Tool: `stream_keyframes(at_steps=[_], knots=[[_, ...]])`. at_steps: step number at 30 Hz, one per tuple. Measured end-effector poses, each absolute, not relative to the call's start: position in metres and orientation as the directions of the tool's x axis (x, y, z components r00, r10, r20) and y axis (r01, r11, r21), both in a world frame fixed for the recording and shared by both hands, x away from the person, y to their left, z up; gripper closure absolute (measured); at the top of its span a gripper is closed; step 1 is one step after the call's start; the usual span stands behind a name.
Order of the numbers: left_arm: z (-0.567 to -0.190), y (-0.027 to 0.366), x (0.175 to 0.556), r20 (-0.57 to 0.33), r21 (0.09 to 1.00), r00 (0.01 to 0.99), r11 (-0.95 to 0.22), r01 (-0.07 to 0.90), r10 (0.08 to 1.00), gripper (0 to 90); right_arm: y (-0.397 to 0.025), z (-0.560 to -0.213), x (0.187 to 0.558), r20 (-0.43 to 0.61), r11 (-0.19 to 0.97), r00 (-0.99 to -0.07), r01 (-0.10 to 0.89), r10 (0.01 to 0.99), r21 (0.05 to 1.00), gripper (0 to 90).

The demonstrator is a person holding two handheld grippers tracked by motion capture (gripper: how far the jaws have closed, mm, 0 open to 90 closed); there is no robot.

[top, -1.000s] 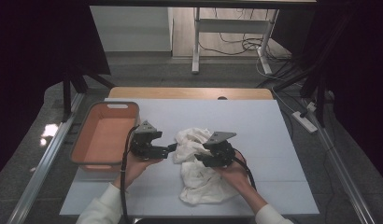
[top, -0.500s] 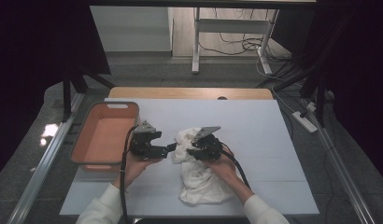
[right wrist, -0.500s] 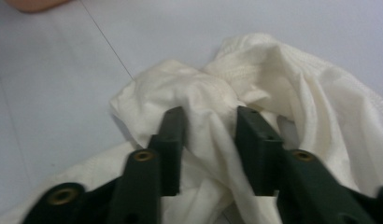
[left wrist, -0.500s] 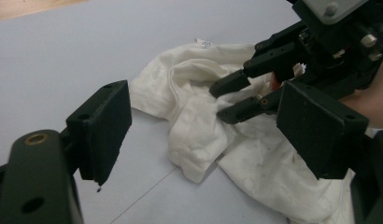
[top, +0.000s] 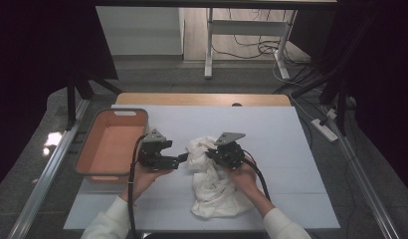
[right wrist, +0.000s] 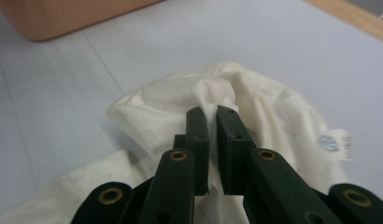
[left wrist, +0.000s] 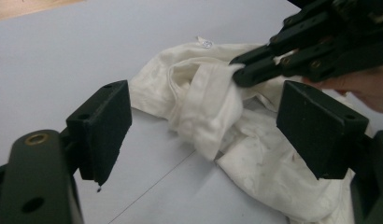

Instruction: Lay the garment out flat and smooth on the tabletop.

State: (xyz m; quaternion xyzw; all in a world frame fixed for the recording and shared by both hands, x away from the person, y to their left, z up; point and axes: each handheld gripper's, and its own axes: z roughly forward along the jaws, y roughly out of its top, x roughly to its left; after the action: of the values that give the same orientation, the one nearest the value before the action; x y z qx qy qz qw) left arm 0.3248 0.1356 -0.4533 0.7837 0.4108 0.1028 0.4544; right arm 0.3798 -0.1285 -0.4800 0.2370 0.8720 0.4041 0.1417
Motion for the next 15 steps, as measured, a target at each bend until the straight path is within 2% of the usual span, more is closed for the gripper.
stream_keyframes(at_steps=[7,15], knots=[[-0.453,0.136,0.323,-0.21,0.797,0.644,-0.252,0.548,0.736,18.8,-0.158,-0.465,0.383,-0.029,0.481,-0.807,0.322,0.59,0.816,83.9],[-0.454,0.134,0.324,-0.209,0.796,0.645,-0.256,0.549,0.735,18.8,-0.196,-0.454,0.382,-0.05,0.438,-0.745,0.335,0.665,0.834,84.1]])
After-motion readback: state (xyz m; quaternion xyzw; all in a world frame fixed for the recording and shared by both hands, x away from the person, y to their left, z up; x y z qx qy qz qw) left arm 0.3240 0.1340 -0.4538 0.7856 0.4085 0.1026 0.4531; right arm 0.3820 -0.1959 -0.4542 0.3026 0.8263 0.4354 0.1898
